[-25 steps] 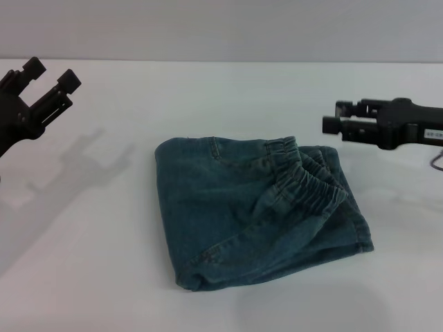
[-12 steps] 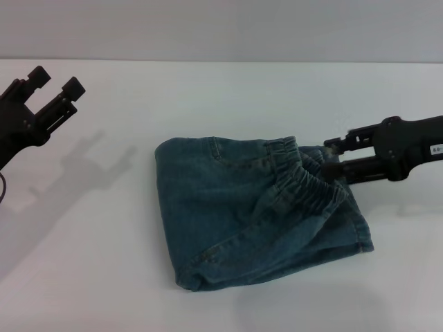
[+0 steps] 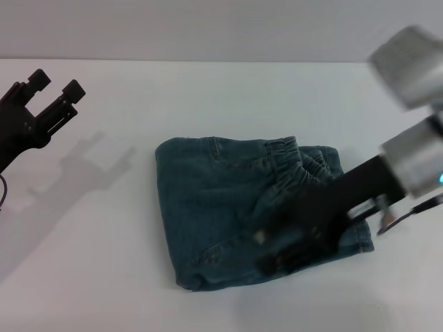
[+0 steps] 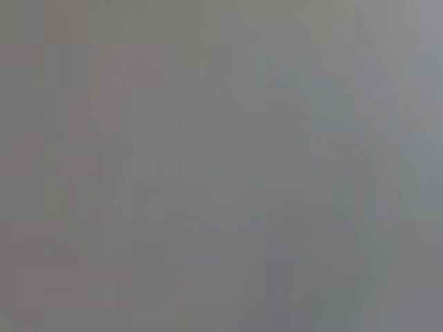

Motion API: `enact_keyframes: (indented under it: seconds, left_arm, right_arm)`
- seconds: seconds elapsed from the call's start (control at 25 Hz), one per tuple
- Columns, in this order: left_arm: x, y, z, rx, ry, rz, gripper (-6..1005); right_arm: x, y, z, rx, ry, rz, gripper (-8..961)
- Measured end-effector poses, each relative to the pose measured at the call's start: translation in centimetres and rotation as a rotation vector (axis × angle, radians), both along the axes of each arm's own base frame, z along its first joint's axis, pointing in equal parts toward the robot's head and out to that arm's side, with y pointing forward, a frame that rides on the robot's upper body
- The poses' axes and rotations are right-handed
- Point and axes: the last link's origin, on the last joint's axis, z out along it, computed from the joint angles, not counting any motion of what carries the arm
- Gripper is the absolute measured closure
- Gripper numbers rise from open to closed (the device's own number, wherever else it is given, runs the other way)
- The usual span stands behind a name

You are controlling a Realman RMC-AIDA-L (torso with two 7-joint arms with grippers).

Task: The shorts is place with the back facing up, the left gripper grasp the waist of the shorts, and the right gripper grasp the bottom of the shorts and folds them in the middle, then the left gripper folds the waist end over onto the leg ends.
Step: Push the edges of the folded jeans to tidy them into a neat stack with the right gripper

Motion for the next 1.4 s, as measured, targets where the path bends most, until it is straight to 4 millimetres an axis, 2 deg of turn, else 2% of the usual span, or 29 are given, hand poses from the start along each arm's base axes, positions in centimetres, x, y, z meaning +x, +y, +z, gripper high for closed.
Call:
enact_keyframes:
  seconds: [0.12, 0.56, 0.88, 1.4]
  left_arm:
    - [0.0, 0.0, 0.0, 0.001, -0.001, -0.001, 172]
    - [-0.1, -0.1, -0.2, -0.004, -0.007, 0.006, 172]
    - [0.0, 0.1, -0.2, -0.006, -0.008, 0.003, 172]
    - [0.0, 0.3, -0.2, -0.006, -0.003, 0.012, 172]
  right_arm:
    - [-1.1, -0.6, -2.6, -0.076, -0.036, 0.028, 361]
    - [-1.5, -1.7, -6.3, -0.105, -0.079, 0.053, 361]
    - [-1.4, -2.1, -7.8, -0.086, -0.097, 0.068, 360]
    - [-1.9, -0.8, -9.0, 0.019, -0.114, 0.052, 360]
